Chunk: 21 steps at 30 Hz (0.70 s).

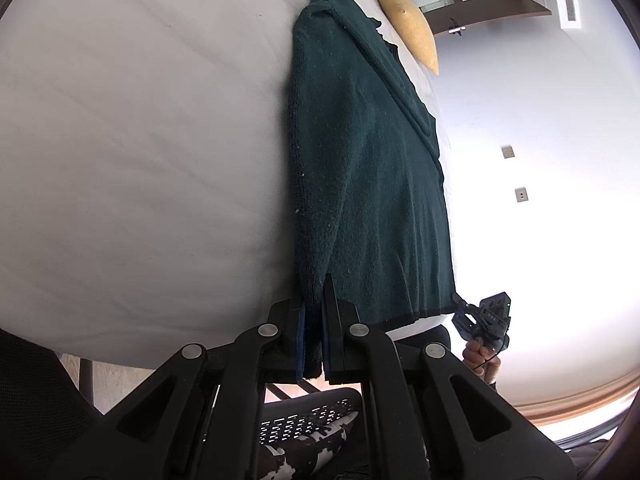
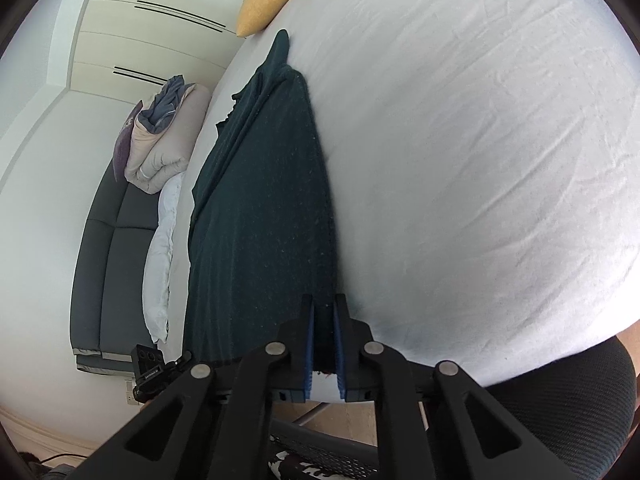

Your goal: Fold small clothes

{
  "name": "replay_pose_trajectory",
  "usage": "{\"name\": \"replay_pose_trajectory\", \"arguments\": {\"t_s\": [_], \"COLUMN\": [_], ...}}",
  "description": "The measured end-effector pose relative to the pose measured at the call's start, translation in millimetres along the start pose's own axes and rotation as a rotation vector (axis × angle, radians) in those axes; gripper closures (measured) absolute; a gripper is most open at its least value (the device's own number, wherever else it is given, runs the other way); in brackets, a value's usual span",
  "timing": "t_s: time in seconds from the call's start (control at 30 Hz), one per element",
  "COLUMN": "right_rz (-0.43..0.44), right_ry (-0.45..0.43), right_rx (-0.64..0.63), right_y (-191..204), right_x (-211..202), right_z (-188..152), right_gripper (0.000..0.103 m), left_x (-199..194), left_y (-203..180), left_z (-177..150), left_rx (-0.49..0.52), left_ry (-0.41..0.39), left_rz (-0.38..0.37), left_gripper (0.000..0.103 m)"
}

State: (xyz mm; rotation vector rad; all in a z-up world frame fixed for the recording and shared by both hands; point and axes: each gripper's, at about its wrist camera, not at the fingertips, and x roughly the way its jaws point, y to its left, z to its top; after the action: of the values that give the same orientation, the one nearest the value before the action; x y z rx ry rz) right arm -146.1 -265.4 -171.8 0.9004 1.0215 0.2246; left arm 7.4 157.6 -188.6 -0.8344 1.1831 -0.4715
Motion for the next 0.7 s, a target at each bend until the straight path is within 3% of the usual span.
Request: {"name": "replay_pose_trajectory", "arguments": {"t_s": [0.23, 0.47, 0.7], "right_rz": [0.022, 0.103, 0.200], "right_ry": [-0.004, -0.037, -0.093], "right_rx": [-0.069, -0.104, -0.080], "right_y": [23.3, 53.7, 79.8], "right_x": [1.8, -0.6, 4.2], "right_z": [3.2, 19.7, 50.3], "right_gripper": [0.094, 0.095, 0.095], "left_x": [-2.8, -27.5, -50.3], "left_y": [-5.0, -18.0, -39.7], "left_z": [-0.9, 11.4, 44.1], "left_rx": [0.013, 0.010, 0.012], "left_ry": [-0.005, -0.069, -0.153], "left_rz": [-0.023, -0.124, -0.220], "left_gripper": [0.099, 0.099, 0.099]}}
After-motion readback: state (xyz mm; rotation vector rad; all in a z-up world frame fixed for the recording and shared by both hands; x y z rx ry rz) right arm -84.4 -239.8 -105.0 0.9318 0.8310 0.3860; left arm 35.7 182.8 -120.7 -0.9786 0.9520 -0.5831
